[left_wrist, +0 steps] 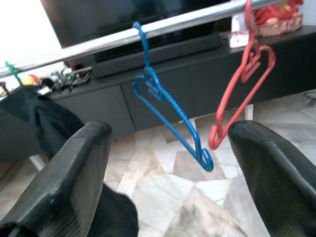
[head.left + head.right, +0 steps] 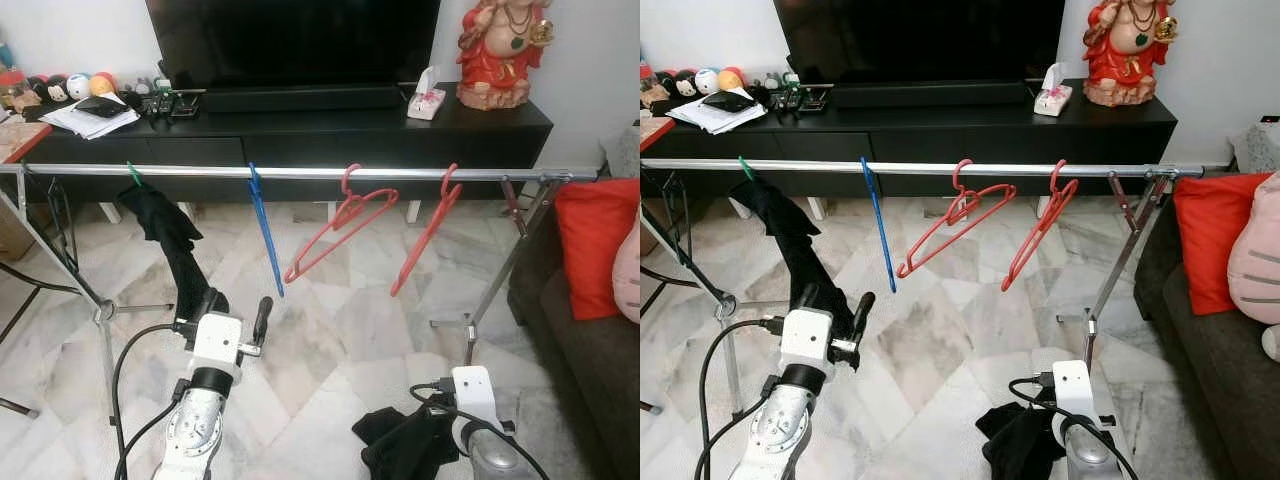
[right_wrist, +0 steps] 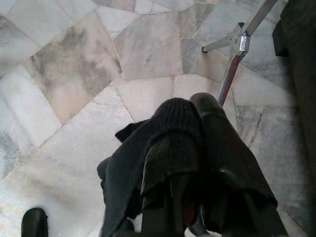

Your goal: Hang hanger

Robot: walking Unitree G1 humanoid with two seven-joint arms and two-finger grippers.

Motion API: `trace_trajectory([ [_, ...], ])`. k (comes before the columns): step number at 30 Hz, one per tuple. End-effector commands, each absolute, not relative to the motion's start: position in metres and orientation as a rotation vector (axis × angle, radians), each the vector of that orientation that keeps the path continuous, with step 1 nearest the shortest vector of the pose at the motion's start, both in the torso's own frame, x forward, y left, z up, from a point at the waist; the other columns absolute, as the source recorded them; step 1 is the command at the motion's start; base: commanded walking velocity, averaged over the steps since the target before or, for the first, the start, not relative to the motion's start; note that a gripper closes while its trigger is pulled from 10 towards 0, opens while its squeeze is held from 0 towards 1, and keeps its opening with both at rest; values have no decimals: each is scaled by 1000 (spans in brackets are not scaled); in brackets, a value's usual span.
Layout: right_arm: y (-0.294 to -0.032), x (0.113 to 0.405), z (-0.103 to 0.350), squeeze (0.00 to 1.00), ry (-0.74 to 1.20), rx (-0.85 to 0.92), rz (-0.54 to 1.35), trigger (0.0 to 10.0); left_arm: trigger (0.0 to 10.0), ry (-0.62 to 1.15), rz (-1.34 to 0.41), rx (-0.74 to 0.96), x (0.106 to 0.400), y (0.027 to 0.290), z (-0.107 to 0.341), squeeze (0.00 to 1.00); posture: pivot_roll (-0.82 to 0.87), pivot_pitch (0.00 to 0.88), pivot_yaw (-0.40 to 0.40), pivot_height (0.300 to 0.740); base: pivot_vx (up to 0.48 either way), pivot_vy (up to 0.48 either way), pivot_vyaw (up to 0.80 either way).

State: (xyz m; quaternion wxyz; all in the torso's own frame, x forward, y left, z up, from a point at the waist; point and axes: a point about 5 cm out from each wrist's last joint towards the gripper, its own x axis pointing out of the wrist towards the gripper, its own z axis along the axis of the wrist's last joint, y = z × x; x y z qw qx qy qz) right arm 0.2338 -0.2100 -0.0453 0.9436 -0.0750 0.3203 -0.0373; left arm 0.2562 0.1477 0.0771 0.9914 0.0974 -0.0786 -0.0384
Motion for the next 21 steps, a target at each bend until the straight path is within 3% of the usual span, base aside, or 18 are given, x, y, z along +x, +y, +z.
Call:
trace_trajectory([
  [1, -209, 238, -42, 0, 630, -131, -91, 10000, 10000, -149, -58, 192, 255, 151, 81, 0, -115, 0, 37, 740, 0, 0, 0],
  [21, -202, 236, -45, 0, 636, -125, -86, 10000, 10000, -120, -73, 187, 258, 151, 90, 0, -109, 0, 45, 740, 0, 0, 0],
])
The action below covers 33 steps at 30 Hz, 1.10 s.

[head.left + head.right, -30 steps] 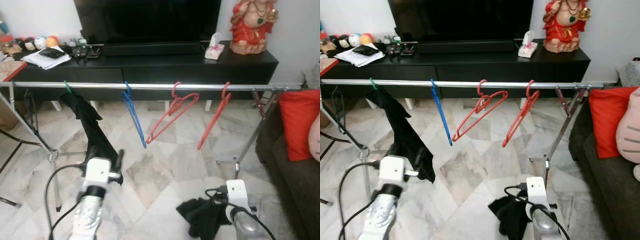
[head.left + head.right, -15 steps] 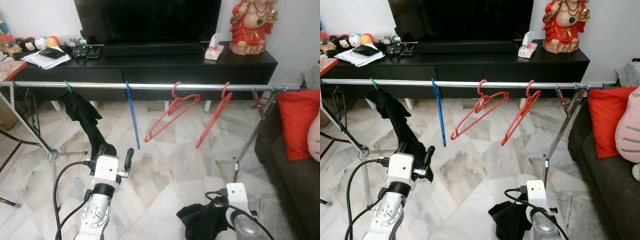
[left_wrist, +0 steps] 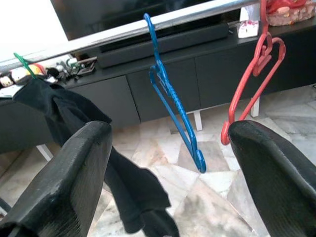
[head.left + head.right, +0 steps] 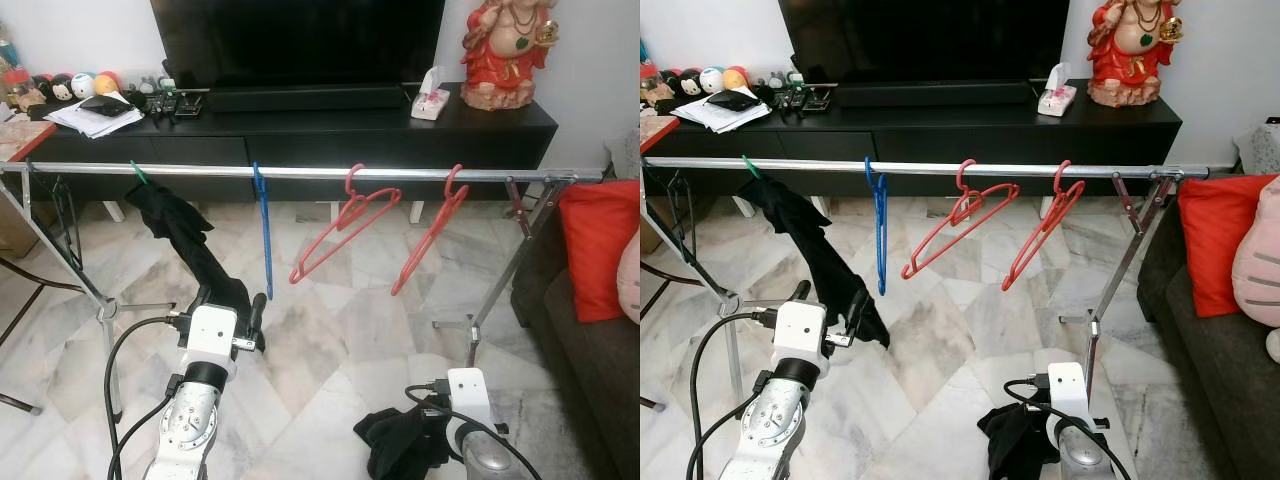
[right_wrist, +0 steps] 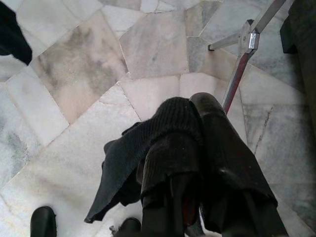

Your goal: Hang hanger

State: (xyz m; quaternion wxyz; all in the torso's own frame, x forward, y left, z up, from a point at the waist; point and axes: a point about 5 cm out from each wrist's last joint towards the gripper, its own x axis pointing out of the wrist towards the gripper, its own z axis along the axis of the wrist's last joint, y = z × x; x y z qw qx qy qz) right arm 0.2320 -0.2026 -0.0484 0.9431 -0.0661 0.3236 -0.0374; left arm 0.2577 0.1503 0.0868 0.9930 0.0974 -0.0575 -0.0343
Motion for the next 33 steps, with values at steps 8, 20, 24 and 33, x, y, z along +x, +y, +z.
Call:
trace_trajectory([
  [8, -200, 237, -45, 0, 634, -122, -83, 10000, 10000, -119, -81, 182, 260, 150, 92, 0, -107, 0, 46, 740, 266, 0, 0],
  [20, -200, 239, -43, 0, 622, -125, -84, 10000, 10000, -116, -95, 180, 261, 148, 93, 0, -112, 0, 49, 740, 295, 0, 0],
  [24, -201, 239, -43, 0, 620, -127, -85, 10000, 10000, -116, -98, 178, 261, 148, 93, 0, -109, 0, 49, 740, 303, 0, 0],
  [33, -199, 243, -41, 0, 608, -125, -80, 10000, 10000, -110, -105, 181, 261, 147, 93, 0, -107, 0, 48, 740, 300, 0, 0],
])
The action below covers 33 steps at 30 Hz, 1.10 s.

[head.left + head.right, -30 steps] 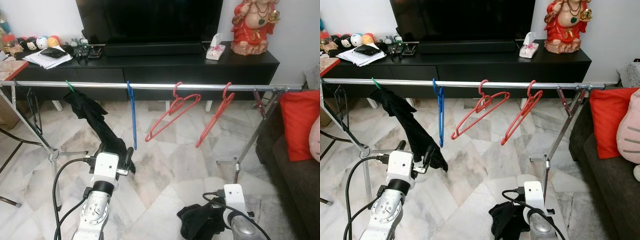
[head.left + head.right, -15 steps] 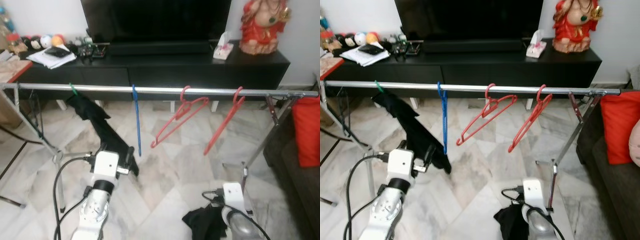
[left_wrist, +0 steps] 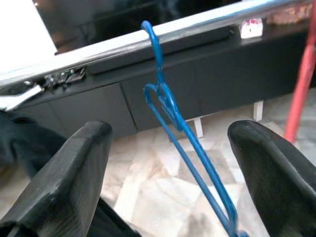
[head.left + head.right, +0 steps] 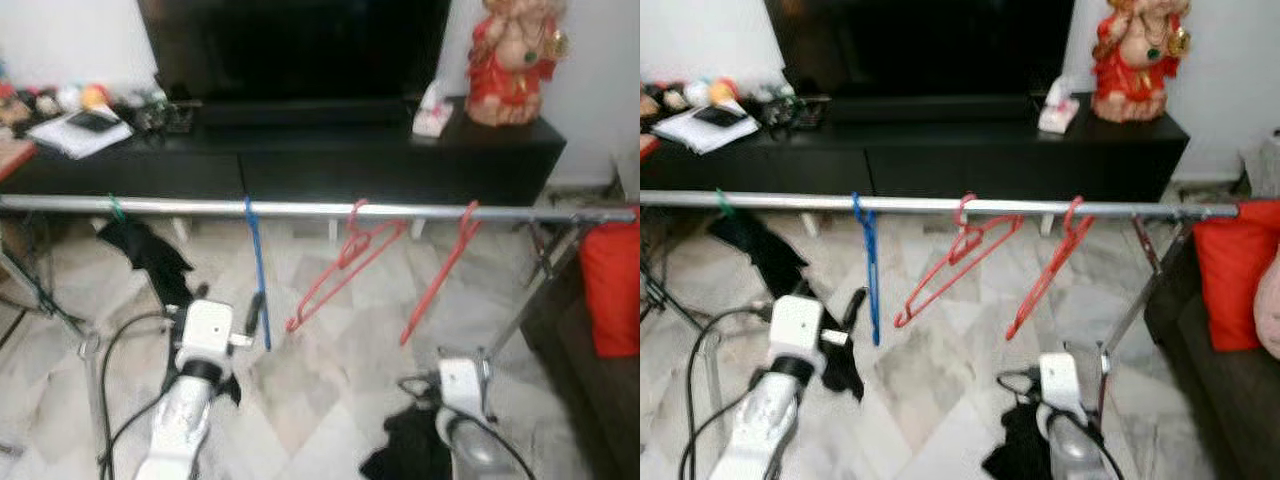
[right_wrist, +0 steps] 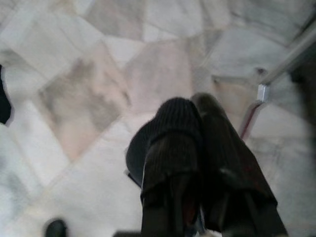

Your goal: Hang hanger

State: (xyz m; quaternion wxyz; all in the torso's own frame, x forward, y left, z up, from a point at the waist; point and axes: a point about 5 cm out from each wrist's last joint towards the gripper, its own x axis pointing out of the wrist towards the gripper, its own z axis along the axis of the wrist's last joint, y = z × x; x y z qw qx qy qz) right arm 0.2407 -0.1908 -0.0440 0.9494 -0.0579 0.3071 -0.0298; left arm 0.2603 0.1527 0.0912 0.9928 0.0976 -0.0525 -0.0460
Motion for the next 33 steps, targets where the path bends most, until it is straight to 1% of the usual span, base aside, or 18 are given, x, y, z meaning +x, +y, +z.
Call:
trace_trajectory([
  [1, -198, 243, -41, 0, 608, -129, -77, 10000, 10000, -101, -101, 165, 261, 147, 92, 0, -107, 0, 48, 740, 304, 0, 0],
  [3, -198, 244, -40, 0, 606, -129, -75, 10000, 10000, -89, -100, 140, 261, 147, 91, 0, -107, 0, 48, 740, 276, 0, 0],
  [7, -197, 243, -41, 0, 610, -131, -72, 10000, 10000, -62, -103, 118, 261, 147, 88, 0, -107, 0, 48, 740, 0, 0, 0],
  [10, -198, 242, -42, 0, 612, -132, -73, 10000, 10000, -34, -68, 75, 262, 152, 86, 0, -108, 0, 48, 740, 0, 0, 0],
  [15, -198, 242, -42, 0, 613, -136, -71, 10000, 10000, 29, -30, -52, 273, 154, 92, 0, -109, 0, 48, 740, 0, 0, 0],
  [16, -199, 241, -42, 0, 614, -137, -70, 10000, 10000, 38, -40, -141, 278, 152, 97, 0, -110, 0, 49, 740, 0, 0, 0],
  [17, -199, 241, -42, 0, 614, -137, -70, 10000, 10000, 38, -44, -165, 279, 151, 98, 0, -110, 0, 49, 740, 0, 0, 0],
  [20, -197, 242, -42, 0, 613, -138, -67, 10000, 10000, 80, -55, -164, 285, 151, 102, 0, -113, 0, 53, 740, 0, 0, 0],
  [23, -196, 243, -41, 0, 610, -138, -62, 10000, 10000, 79, -53, -232, 289, 150, 110, 0, -117, 0, 56, 740, 0, 0, 0],
  [27, -196, 243, -41, 0, 610, -139, -61, 10000, 10000, 92, -57, -234, 291, 151, 114, 0, -117, 0, 56, 740, 0, 0, 0],
  [28, -195, 244, -41, 0, 609, -139, -59, 10000, 10000, 106, -59, -221, 292, 150, 115, 208, -115, 0, 55, 740, 0, 0, 0],
  [33, -195, 244, -41, 0, 608, -140, -57, 10000, 10000, 139, -64, -205, 294, 150, 117, 208, -115, 0, 55, 740, 0, 0, 0],
])
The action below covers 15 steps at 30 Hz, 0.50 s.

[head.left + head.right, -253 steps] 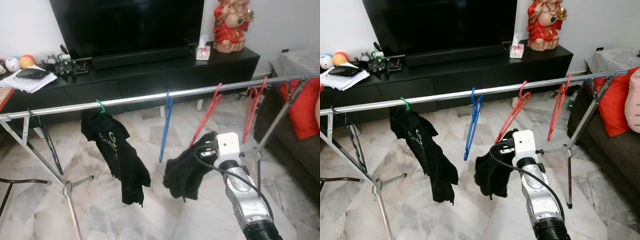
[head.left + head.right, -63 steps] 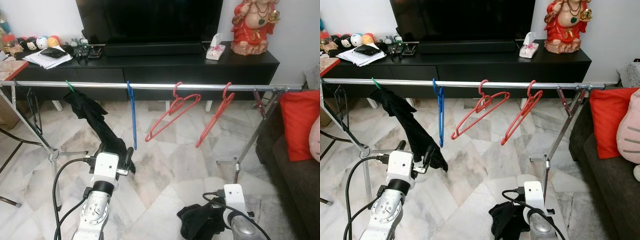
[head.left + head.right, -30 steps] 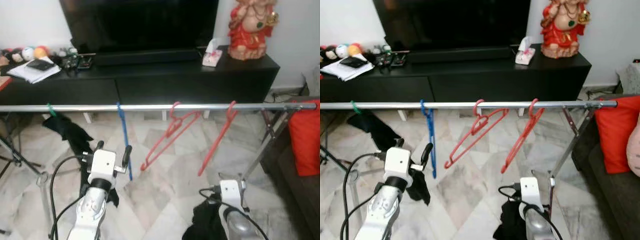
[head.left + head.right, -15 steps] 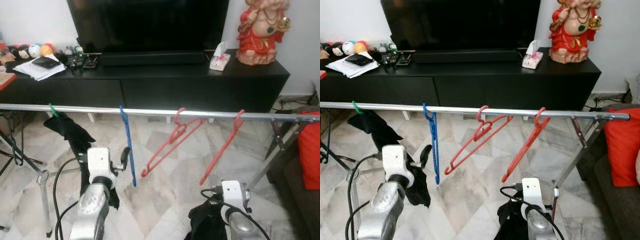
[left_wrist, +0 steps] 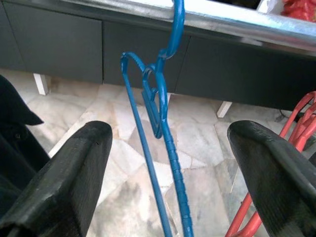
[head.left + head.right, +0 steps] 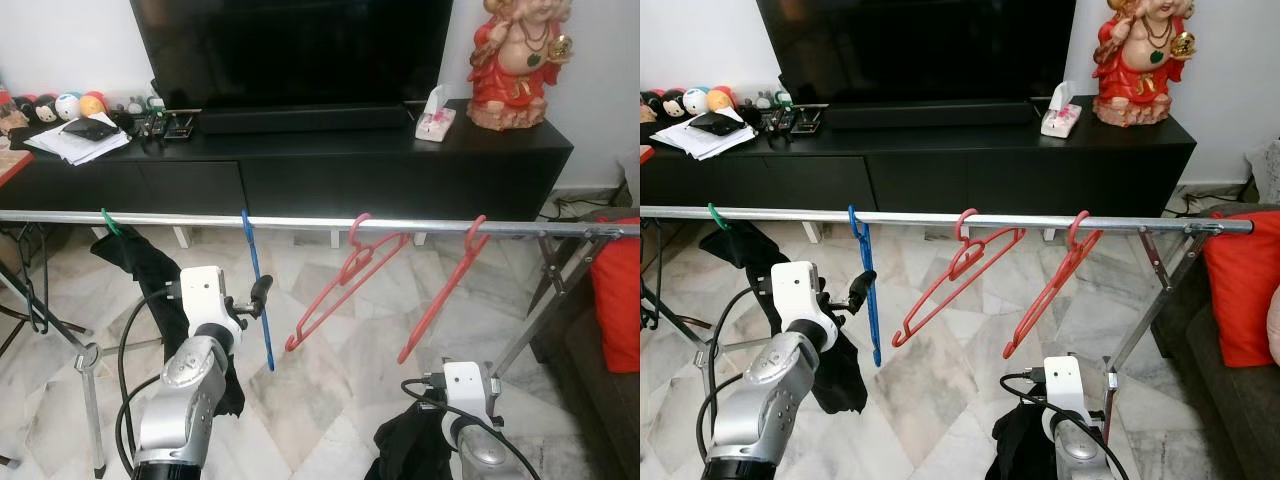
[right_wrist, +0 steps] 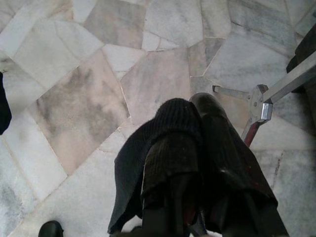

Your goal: Hang hanger

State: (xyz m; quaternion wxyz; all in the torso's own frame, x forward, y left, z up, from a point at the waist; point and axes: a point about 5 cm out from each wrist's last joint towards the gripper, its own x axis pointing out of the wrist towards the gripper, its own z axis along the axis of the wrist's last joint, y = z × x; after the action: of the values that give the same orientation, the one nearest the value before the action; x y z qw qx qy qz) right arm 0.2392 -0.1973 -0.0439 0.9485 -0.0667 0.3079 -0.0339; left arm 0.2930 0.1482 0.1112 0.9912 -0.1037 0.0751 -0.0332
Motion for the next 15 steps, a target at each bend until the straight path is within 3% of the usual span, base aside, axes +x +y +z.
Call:
trace_trajectory([
  [1, -195, 244, -41, 0, 608, -140, -57, 10000, 10000, 141, -64, -205, 294, 150, 117, 208, -115, 0, 55, 740, 0, 0, 0],
  [2, -194, 245, -40, 0, 607, -140, -55, 10000, 10000, 192, -30, -166, 301, 152, 114, 1000, -119, 0, 50, 740, 0, 0, 0],
  [15, -196, 245, -40, 0, 608, -145, -59, 10000, 10000, 332, 17, -101, 327, 143, 105, 1000, -128, 0, 48, 740, 0, 0, 0],
])
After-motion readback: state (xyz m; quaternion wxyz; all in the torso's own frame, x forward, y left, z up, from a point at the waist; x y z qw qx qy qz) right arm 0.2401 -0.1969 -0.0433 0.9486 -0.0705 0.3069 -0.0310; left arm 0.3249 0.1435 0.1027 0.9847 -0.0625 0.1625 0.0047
